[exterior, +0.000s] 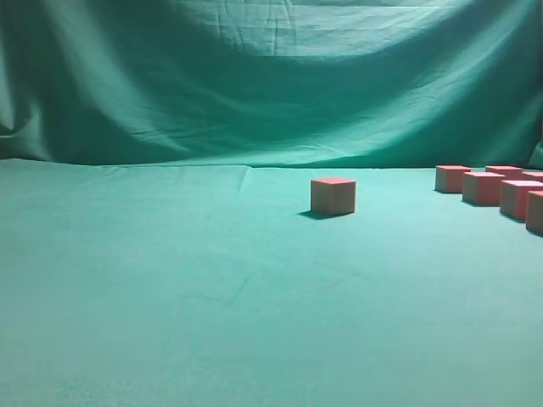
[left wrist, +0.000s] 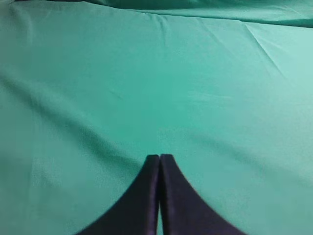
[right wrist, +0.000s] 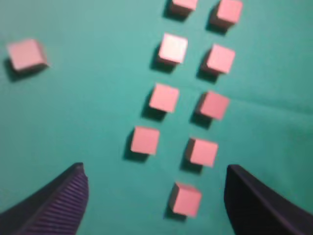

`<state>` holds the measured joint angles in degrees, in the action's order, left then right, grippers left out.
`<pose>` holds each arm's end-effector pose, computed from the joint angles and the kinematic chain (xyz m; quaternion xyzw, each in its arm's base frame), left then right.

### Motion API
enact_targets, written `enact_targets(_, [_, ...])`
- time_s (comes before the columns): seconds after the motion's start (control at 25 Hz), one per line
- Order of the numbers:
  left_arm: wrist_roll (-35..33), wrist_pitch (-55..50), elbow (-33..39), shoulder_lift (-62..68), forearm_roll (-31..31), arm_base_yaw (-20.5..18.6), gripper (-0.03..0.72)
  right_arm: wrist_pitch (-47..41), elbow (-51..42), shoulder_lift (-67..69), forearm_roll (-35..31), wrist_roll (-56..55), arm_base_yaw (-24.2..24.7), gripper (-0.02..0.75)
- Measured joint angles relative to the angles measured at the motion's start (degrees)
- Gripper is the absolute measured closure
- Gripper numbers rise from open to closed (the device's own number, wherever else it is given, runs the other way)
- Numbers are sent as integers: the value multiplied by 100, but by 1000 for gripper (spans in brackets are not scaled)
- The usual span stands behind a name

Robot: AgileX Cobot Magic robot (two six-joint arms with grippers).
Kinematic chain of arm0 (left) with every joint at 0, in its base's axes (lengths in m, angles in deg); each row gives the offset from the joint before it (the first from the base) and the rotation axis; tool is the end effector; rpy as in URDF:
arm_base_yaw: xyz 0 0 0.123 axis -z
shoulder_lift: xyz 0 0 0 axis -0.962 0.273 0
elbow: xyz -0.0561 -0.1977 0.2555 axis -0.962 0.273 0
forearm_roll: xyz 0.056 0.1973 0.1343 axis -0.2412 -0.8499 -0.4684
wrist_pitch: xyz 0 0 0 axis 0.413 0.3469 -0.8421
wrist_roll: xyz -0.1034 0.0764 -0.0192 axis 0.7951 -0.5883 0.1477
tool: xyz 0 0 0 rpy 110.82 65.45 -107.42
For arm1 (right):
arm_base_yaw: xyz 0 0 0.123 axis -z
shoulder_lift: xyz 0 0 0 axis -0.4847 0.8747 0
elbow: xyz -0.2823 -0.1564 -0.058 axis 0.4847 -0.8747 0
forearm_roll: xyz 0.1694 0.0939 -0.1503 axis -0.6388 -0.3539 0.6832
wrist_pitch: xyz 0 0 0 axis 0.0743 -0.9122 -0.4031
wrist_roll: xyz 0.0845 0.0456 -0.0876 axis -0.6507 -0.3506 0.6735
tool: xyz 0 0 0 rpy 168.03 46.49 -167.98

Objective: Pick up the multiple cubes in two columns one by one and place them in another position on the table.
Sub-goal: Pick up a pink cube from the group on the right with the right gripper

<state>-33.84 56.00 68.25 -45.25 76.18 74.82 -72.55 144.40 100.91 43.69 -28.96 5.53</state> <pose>0.0405 -0.0034 0.1663 -0.0229 0.7940 -0.0389 0.6062 0.2745 0.0954 0.3540 -0.1539 0.9707 -0.0419 0.1796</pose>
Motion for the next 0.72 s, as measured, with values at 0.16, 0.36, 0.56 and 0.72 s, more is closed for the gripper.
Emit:
enact_targets(0.16, [0,0,0,0,0,0,688,47,-1034,-287,-198,-49,900,178])
enact_targets(0.36, [0,0,0,0,0,0,688,377,-2254,-388,-349,-62,1515,178])
enact_targets(0.56, [0,0,0,0,0,0,688,1525,-3207,-408,-579,-49,1651,178])
enact_targets(0.72, [0,0,0,0,0,0,688,2319,-3639,-413,-643,16,1651,178])
